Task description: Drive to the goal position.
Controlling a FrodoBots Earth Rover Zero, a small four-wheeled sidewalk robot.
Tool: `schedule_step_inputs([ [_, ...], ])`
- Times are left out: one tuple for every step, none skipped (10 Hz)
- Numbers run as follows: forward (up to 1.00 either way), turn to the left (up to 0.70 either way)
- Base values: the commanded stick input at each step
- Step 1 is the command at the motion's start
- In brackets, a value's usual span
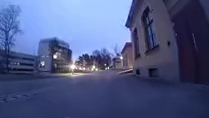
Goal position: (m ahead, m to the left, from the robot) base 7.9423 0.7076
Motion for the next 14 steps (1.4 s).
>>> schedule_step_inputs([
  [0.50, 0.00],
  [0.50, 0.00],
  [0.50, 0.00],
  [0.50, 0.00],
  [0.50, 0.00],
  [0.50, 0.00],
  [0.50, 0.00],
  [0.50, 0.00],
  [0.50, 0.00],
  [0.50, 0.00],
  [0.50, 0.00],
  [0.50, 0.00],
  [0.50, 0.00],
  [0.50, 0.00],
])
